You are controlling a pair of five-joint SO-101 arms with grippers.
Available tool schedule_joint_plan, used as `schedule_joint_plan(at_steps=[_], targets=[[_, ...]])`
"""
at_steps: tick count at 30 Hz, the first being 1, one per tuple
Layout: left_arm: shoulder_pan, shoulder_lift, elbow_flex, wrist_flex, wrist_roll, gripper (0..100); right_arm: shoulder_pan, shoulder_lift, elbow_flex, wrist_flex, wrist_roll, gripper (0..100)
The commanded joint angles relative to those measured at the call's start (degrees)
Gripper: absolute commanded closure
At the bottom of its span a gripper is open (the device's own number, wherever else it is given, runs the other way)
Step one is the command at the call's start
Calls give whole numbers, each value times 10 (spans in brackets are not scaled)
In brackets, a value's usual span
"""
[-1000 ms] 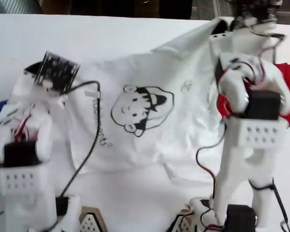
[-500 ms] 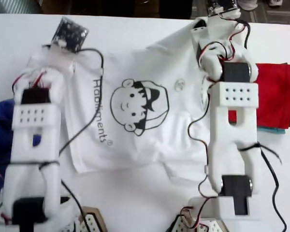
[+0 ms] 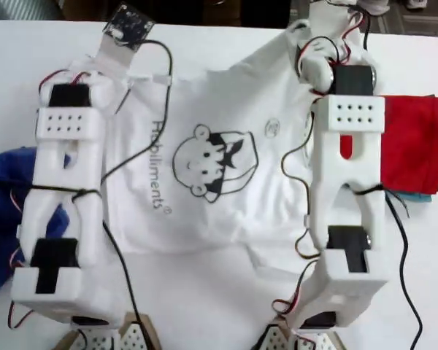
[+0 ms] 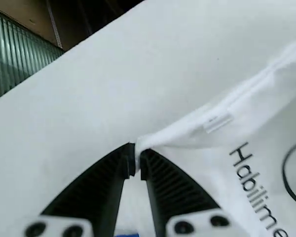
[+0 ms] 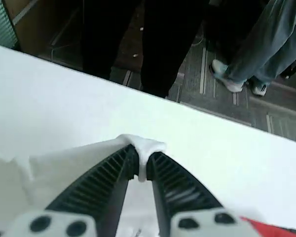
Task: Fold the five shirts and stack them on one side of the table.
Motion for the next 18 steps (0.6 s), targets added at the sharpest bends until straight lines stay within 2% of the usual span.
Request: schedule_joint_plan(at_steps=[1, 10, 18], targets=[[6, -3, -48, 69, -14, 976, -1, 2, -31, 65, 4, 978], [6, -5, -53, 228, -68, 976, -2, 0, -31, 207, 4, 978], [6, -7, -54, 351, -70, 976, -2, -59, -32, 311, 4, 978]])
